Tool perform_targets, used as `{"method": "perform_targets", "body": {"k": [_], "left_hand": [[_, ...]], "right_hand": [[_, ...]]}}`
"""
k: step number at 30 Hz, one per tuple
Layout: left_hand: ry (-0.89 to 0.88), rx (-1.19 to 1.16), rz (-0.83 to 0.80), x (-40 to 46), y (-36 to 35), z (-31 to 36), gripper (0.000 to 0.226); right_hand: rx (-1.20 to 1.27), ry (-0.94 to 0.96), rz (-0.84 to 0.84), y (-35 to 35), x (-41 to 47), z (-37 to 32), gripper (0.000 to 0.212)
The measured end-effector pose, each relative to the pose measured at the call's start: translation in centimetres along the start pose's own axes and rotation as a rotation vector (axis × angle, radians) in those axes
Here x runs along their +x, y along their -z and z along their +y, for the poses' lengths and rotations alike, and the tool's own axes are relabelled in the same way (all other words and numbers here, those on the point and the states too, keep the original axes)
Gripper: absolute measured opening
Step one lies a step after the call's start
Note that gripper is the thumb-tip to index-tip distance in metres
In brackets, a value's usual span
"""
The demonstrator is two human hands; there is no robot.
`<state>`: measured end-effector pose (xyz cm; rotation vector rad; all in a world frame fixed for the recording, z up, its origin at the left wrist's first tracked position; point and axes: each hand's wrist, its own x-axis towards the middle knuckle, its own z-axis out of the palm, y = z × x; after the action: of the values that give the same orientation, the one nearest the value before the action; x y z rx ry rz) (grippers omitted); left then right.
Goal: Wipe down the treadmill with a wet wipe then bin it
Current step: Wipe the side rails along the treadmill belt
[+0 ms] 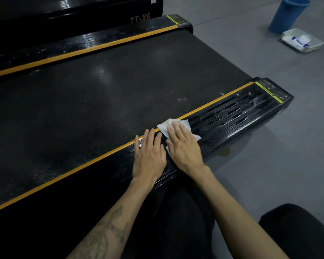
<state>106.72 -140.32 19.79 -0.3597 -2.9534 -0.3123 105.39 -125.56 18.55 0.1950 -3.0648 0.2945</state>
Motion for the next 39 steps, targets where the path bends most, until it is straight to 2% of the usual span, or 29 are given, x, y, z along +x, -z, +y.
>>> {"method": "perform_targets", "body": {"k": [3, 7, 12, 17, 22, 25, 28, 33, 39], "left_hand": [[-0.002, -0.007, -0.003, -0.1, 0.0, 0.0, 0.046], [-0.001, -0.002, 0.000, -0.2, 0.0, 0.0, 0.047], [-0.005, -0.011, 0.014, 0.0, 0.0, 0.0, 0.045], [-0.002, -0.003, 0.000, -0.2, 0.1, 0.0, 0.047], [-0.001, -0.005, 0.016, 0.0, 0.1, 0.1, 0.044], [-0.003, -0.012, 0.008, 0.0, 0.2, 0.1, 0.046], [-0.010, -0.019, 0.006, -0.1, 0.3, 0.0, 0.047], [-0.011, -0.034, 0.004, 0.0, 0.3, 0.1, 0.049], [-0.012, -0.028, 0.003, -0.1, 0.4, 0.2, 0.049]], "right_hand": [[-0.027, 0.009, -0.013, 0.9, 1.5, 1.8, 0.071], [0.006, -0.164, 0.076, 0.6, -0.4, 0.3, 0.065], [-0.032, -0.002, -0.010, 0.2, 0.7, 1.9, 0.065], [-0.029, -0.140, 0.065, 0.6, -1.0, 1.4, 0.065], [-0.039, 0.014, 0.008, 0.3, -0.6, 1.5, 0.064], [-0.033, -0.086, 0.017, 0.5, -0.2, 2.9, 0.064], [-0.025, -0.196, 0.035, 0.2, -1.5, 1.6, 0.063], [-0.016, -0.061, -0.015, 0.7, -0.9, 1.8, 0.066], [-0.028, -0.219, 0.038, 0.6, -2.9, 0.6, 0.066]]}}
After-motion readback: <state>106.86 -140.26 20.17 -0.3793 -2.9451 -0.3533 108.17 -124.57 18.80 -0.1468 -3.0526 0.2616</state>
